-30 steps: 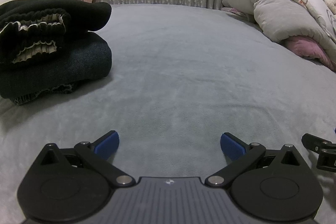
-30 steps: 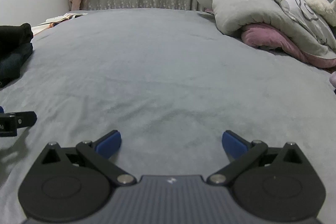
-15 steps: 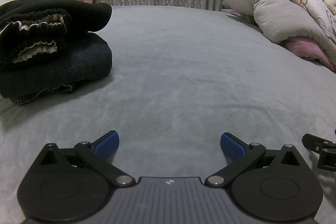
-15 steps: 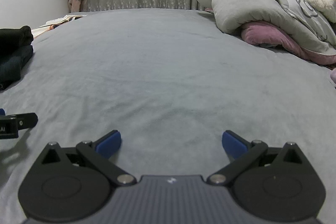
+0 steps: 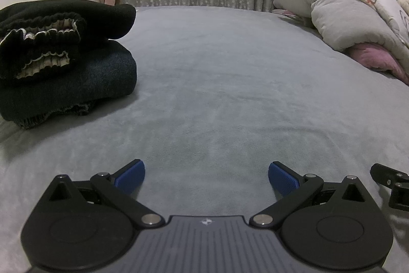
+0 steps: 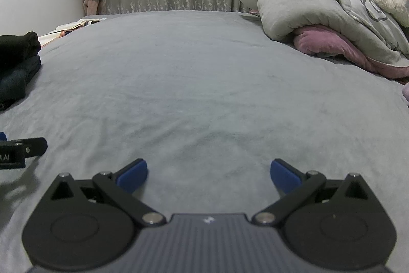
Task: Fold clothes
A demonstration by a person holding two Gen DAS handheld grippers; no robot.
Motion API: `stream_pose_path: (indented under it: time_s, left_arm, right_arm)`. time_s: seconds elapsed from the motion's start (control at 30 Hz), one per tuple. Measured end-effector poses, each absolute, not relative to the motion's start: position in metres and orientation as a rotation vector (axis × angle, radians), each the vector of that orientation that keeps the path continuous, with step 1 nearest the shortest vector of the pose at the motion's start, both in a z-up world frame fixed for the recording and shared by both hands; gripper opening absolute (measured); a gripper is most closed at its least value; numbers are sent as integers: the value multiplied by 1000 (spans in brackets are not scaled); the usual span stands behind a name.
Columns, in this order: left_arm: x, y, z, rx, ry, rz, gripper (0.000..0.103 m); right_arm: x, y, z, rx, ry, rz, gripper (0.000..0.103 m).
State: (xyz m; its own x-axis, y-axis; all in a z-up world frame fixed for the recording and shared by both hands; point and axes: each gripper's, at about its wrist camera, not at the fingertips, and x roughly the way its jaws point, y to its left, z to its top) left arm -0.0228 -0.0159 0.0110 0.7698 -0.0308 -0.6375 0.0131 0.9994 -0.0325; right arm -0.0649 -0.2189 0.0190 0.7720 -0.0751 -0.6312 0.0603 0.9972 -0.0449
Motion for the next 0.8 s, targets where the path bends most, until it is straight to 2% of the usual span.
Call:
stream_pose_path:
  time_s: [0.8]
  left_arm:
    - [-15, -15, 13, -25, 696, -7, 103]
  right_arm:
    - [-62, -220, 19, -56, 680, -85, 103]
